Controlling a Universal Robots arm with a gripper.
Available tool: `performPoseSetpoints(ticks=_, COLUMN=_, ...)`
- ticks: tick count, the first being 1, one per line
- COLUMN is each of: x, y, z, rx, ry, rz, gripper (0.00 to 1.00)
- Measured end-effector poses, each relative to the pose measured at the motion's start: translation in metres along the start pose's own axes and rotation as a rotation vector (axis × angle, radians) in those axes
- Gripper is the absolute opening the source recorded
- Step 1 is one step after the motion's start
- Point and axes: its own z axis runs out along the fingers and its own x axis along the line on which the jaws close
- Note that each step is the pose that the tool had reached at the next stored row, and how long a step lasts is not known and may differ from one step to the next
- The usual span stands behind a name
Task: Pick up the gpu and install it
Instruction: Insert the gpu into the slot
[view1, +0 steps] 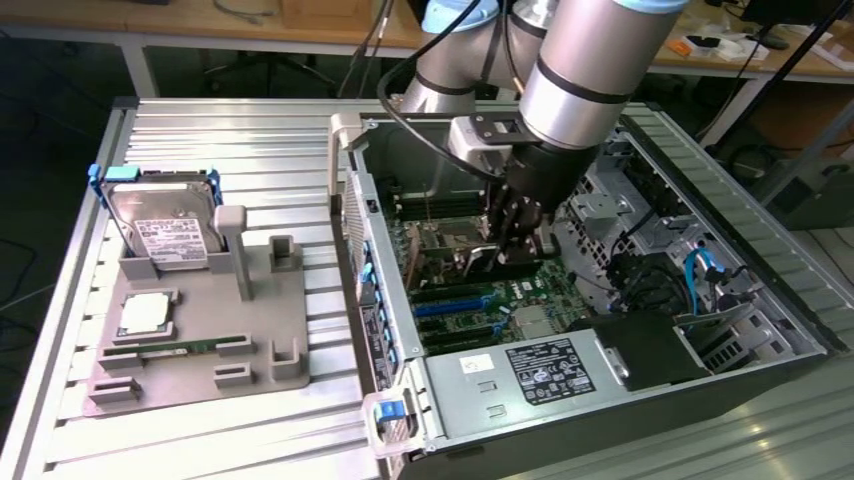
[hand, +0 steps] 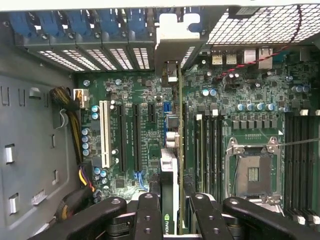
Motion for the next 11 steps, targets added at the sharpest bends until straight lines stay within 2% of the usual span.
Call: performPoseSetpoints(ticks=11, x=0.000, y=0.0058, z=0.0184, rx=0.0000, ry=0.0003, rz=-0.012, gripper=0.27)
